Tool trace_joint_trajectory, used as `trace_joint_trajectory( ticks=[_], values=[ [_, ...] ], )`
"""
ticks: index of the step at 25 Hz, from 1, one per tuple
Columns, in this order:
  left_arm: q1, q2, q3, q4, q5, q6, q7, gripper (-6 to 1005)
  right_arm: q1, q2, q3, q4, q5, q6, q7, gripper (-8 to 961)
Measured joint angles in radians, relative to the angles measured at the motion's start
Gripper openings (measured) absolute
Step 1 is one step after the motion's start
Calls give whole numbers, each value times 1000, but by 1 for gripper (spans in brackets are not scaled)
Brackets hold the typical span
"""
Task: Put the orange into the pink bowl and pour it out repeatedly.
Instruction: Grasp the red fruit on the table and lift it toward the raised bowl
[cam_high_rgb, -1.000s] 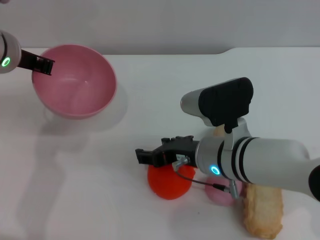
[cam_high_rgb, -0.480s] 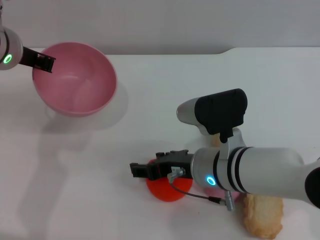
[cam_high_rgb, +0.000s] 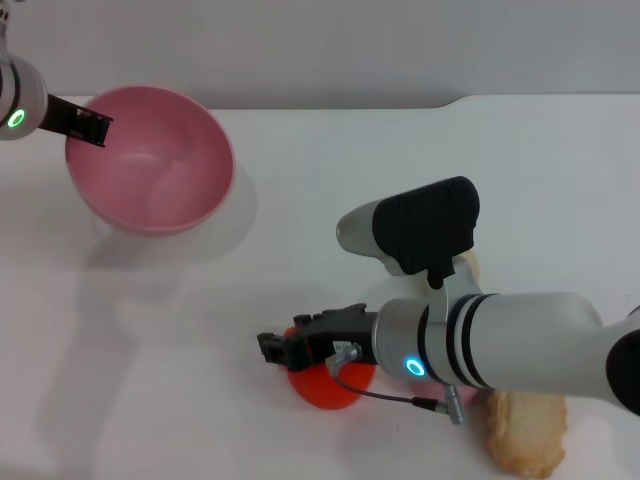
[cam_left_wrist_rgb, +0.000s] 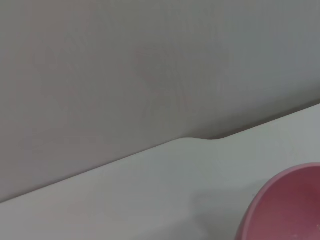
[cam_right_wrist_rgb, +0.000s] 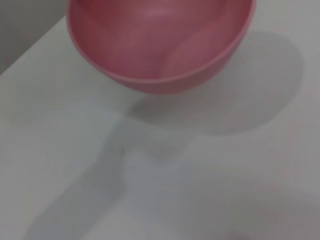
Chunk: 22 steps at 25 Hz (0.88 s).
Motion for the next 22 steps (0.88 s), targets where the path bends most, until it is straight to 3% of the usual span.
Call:
trace_joint_trajectory(
  ticks=[3,11,17,22],
  values=[
    [0,0,0,0,0,0,1,41,0,0,-1,-18,-16,1,-5,488],
    [0,0,9,0,-5,0,10,41,-2,-1,2,-53,-40,1,-8,273],
    [0,-1,10,0,-7,0,13,41,-8,-1,15,-55,-39,10,-9,57],
    [-1,-1,19,-10,-7,0,14,41,-21,-2,19,-77,-111,44,-4,3]
  ],
)
